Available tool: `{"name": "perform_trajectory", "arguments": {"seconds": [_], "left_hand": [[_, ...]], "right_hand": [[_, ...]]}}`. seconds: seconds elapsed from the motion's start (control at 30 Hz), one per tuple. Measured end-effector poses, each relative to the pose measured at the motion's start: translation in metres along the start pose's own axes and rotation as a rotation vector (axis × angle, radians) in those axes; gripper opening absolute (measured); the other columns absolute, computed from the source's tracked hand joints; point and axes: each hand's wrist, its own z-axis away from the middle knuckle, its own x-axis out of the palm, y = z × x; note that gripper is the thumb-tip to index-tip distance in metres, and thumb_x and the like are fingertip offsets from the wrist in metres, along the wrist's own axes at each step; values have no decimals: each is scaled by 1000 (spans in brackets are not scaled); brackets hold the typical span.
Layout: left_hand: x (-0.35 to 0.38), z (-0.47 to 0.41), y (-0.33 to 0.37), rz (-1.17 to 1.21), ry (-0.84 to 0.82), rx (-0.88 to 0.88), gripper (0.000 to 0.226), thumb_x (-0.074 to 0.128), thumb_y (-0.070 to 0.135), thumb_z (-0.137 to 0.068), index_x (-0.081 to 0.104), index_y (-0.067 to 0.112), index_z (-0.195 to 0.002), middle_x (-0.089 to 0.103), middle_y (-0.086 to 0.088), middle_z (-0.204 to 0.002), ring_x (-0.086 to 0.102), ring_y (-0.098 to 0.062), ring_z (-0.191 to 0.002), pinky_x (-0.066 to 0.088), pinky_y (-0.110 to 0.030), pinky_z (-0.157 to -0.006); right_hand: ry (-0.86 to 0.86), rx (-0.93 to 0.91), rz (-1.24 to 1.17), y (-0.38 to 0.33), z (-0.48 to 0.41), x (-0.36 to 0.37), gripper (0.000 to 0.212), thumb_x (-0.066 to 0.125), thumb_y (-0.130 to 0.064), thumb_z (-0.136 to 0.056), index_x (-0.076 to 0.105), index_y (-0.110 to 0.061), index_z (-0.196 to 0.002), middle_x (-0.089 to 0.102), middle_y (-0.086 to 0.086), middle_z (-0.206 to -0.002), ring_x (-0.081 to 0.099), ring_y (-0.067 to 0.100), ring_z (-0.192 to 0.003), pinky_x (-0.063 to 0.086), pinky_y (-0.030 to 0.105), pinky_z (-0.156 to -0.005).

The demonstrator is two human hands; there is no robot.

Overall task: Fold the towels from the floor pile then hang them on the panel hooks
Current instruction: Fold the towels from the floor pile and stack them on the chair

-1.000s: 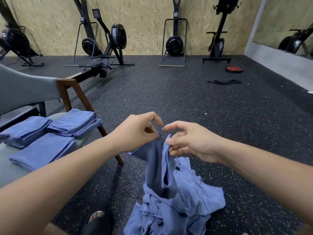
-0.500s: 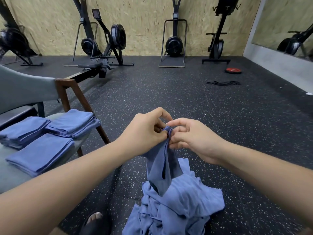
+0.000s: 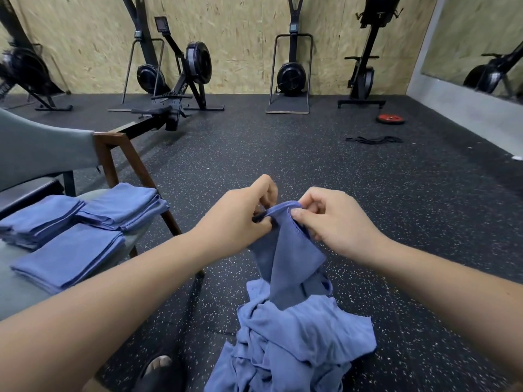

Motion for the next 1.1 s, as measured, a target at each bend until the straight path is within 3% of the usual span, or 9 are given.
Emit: {"name": "perform_trajectory", "arguments": {"seconds": [0.1,0.27,0.33,0.4,0.57,0.77,0.9,1.0,1.1], "left_hand": [[-4,-1,-9,-118,19,69,23,71,10,-85,60,29,-93,64,11,-80,60,-8,-77,48,-33,-71],[5,-2,-8,-130,60,148,27,61,12,-84,80,28,-93,70,10,-90,64,-8,-81,50,-27,-80],[10,-1,-3,-103,103,132,27,60,18,-84,82,27,-97,69,9,-93,61,-5,-80,47,-21,-79],[13,-2,-1,-120,119,120,29,61,17,-85,81,28,-103,68,8,-96,62,-9,-84,49,-25,-80],[2,-8,-8,-208,79,91,30,53,12,-84,77,27,-93,70,5,-90,66,-20,-83,54,-40,-77],[-9,-6,-8,-174,45,47,37,49,13,-80,82,28,-87,74,9,-91,66,-9,-83,49,-25,-82],[6,1,11,-67,44,25,25,54,38,-87,77,27,-90,65,12,-89,60,-6,-82,45,-24,-78],[14,3,17,-129,27,-13,45,60,72,-85,63,28,-81,55,11,-85,56,-5,-77,44,-26,-70],[18,2,18,-197,56,-21,46,64,65,-88,52,23,-72,52,8,-80,53,-11,-70,45,-35,-65]], "right_hand": [[50,-43,51,5,-4,-7,18,77,-33,-93,69,-22,-82,67,-7,-73,55,5,-65,45,33,-67],[33,-78,-26,6,-3,-7,17,74,-31,-99,68,-20,-87,71,-3,-85,59,7,-73,47,33,-74],[18,-100,-53,5,-3,-5,18,72,-32,-100,67,-19,-89,73,1,-86,64,23,-79,55,46,-79],[1,-122,-75,3,-1,-3,18,71,-33,-101,66,-19,-91,73,5,-90,66,33,-89,55,53,-85],[40,-121,-61,1,2,-5,17,69,-31,-103,65,-20,-90,72,4,-88,64,29,-87,53,47,-83],[62,-104,-93,5,-2,-10,18,70,-32,-102,65,-19,-90,73,7,-89,66,34,-90,55,54,-87],[24,-141,-129,0,-1,-6,16,70,-31,-101,66,-19,-91,74,11,-88,66,35,-82,55,58,-83],[-17,-160,-164,-1,0,-4,14,69,-31,-102,68,-20,-93,75,12,-90,66,38,-84,54,60,-83],[-72,-185,-146,1,1,-4,12,67,-28,-105,68,-19,-97,75,11,-93,68,39,-88,55,59,-86]]}}
